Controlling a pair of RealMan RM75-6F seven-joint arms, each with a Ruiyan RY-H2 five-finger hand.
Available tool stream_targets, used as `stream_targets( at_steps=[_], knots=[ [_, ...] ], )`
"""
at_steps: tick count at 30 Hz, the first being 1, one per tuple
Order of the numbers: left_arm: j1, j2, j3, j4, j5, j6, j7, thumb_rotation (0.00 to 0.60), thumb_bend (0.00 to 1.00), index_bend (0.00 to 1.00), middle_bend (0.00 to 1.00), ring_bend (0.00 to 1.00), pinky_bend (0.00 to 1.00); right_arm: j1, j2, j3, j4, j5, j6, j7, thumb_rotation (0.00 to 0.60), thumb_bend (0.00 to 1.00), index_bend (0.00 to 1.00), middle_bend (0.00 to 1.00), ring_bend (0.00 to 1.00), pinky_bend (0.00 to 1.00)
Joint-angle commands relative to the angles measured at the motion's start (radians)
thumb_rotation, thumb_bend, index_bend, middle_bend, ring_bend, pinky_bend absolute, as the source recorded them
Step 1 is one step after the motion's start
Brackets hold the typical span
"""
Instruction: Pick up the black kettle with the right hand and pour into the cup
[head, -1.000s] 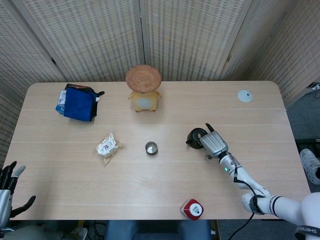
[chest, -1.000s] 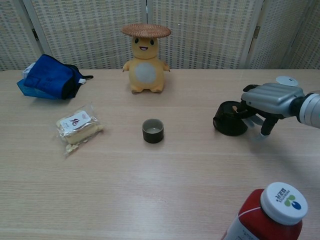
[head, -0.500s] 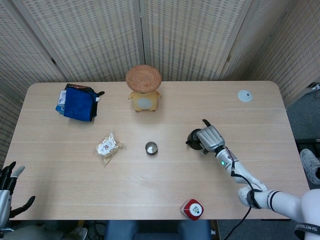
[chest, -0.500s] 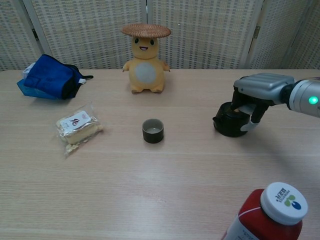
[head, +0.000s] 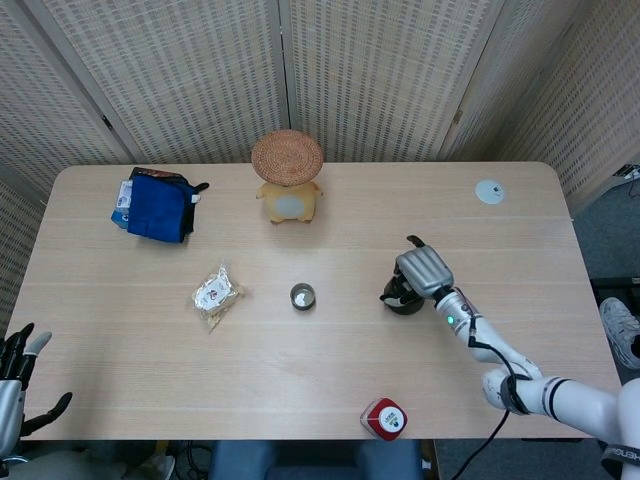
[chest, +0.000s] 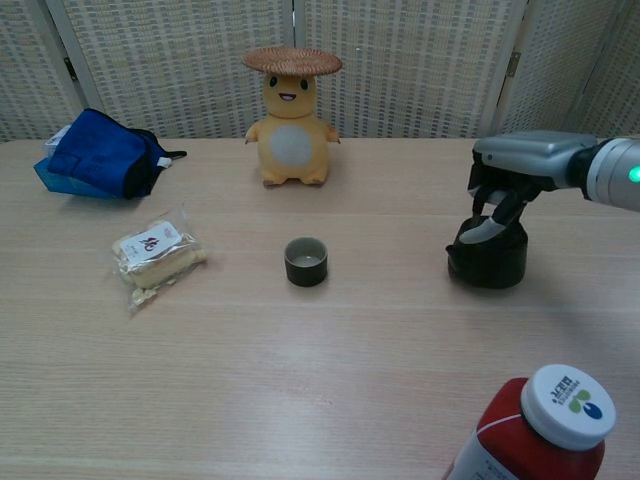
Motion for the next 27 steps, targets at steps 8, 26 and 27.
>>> stream_targets(
  at_steps=[8, 26, 27],
  knots=[
    [0.013, 0.014, 0.011, 0.019, -0.001, 0.002, -0.053, 0.6, 0.22, 0.11, 0.0, 0.0, 0.0, -0.03, 0.043, -0.015, -0.093, 0.002, 0.047, -0.01, 0.351, 0.0, 0.97, 0.98, 0.94, 0.17],
    [0.0, -0.001, 0.005, 0.026, 0.024, 0.007, -0.018, 0.6, 0.22, 0.11, 0.0, 0.0, 0.0, -0.067, 0.057, -0.033, -0.141, -0.071, 0.138, 0.0, 0.368, 0.4, 0.98, 0.99, 0.95, 0.36],
    [0.0, -0.001, 0.005, 0.026, 0.024, 0.007, -0.017, 0.6, 0.22, 0.11, 0.0, 0.0, 0.0, -0.065, 0.058, -0.031, -0.142, -0.071, 0.139, -0.006, 0.375, 0.41, 0.98, 0.99, 0.95, 0.39]
  ],
)
